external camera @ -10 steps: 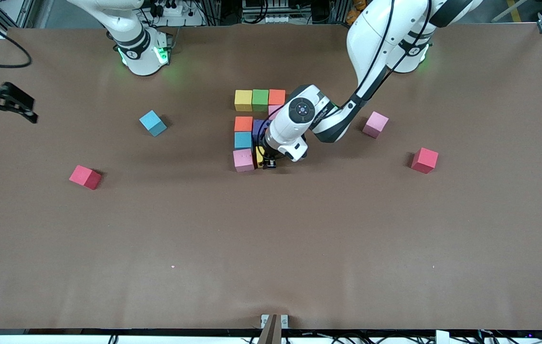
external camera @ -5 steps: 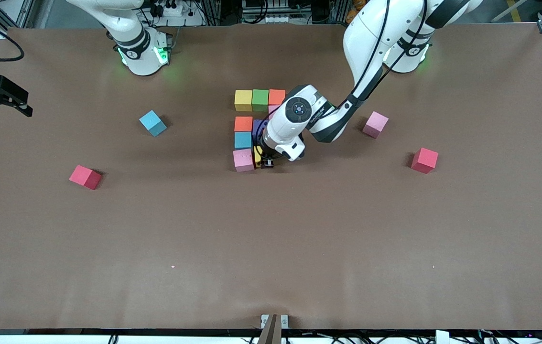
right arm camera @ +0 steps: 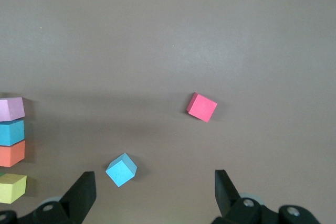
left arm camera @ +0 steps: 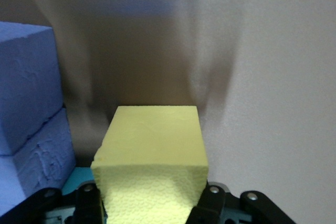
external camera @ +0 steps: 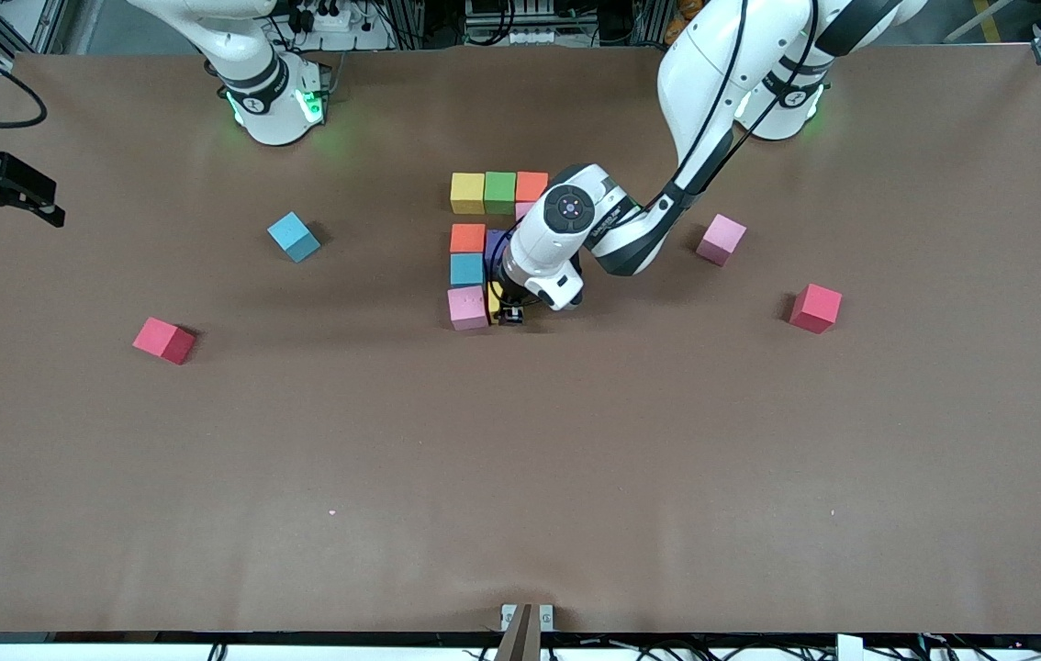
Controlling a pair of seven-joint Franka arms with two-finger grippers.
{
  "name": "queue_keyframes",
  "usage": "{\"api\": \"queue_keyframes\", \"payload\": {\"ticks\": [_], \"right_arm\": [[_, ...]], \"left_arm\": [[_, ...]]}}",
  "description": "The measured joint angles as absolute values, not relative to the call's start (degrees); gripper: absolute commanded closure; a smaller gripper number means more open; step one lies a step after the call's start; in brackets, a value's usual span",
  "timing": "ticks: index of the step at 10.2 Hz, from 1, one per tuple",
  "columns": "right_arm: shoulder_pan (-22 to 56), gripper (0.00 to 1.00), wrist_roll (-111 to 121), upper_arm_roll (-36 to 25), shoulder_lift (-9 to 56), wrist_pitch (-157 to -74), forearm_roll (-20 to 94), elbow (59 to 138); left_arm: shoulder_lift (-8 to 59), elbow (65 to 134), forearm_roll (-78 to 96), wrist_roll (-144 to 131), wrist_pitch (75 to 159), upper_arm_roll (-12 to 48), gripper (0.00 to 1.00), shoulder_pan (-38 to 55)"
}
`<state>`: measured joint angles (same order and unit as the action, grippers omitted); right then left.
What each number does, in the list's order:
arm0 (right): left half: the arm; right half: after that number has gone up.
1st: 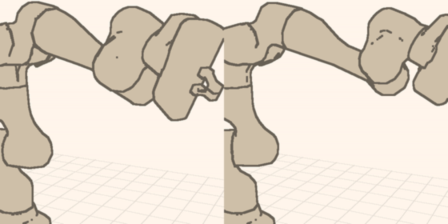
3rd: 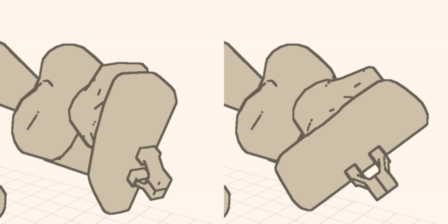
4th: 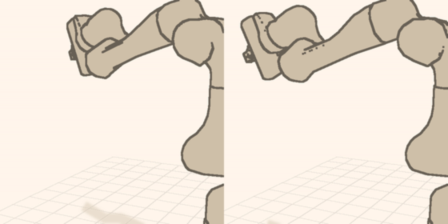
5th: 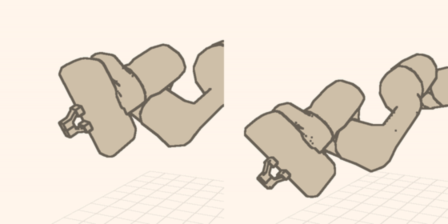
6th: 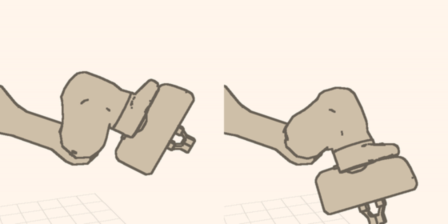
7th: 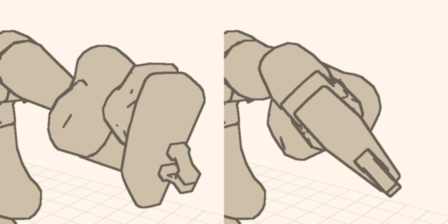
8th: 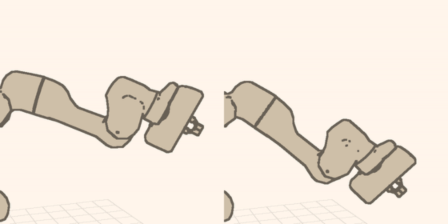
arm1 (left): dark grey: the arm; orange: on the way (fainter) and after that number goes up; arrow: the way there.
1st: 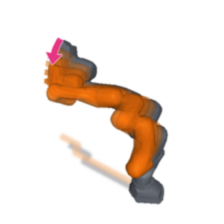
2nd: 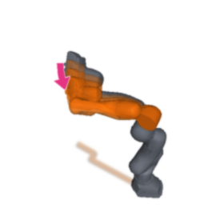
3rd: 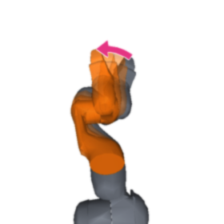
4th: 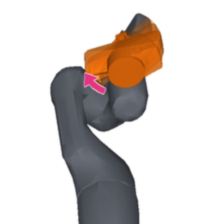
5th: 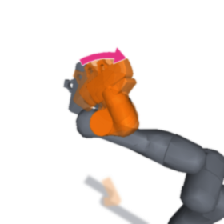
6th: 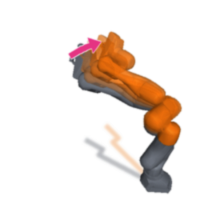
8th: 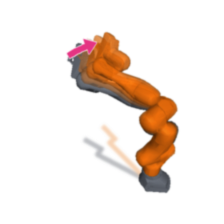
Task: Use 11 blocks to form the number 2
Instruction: 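Lower yellow beside the lavender block and open the left gripper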
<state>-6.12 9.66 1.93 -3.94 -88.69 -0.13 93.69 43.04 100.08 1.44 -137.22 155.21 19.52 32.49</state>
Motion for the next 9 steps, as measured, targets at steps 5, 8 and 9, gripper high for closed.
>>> {"api": "queue_keyframes", "payload": {"ticks": [5,8,9], "right_arm": [[-6.76,0.00,10.10,2.03,-3.23,-88.82,-0.07,91.53],[-6.54,0.00,10.38,2.12,-2.67,-90.79,0.01,88.79],[-6.70,0.00,10.38,1.97,-2.41,-90.92,0.01,88.61]], "left_arm": [[43.50,99.30,1.14,-137.18,155.21,19.48,0.60,32.55],[43.66,99.04,1.10,-137.16,155.21,19.43,0.58,32.62],[43.66,99.03,1.09,-137.16,155.21,19.42,0.31,32.63]]}}
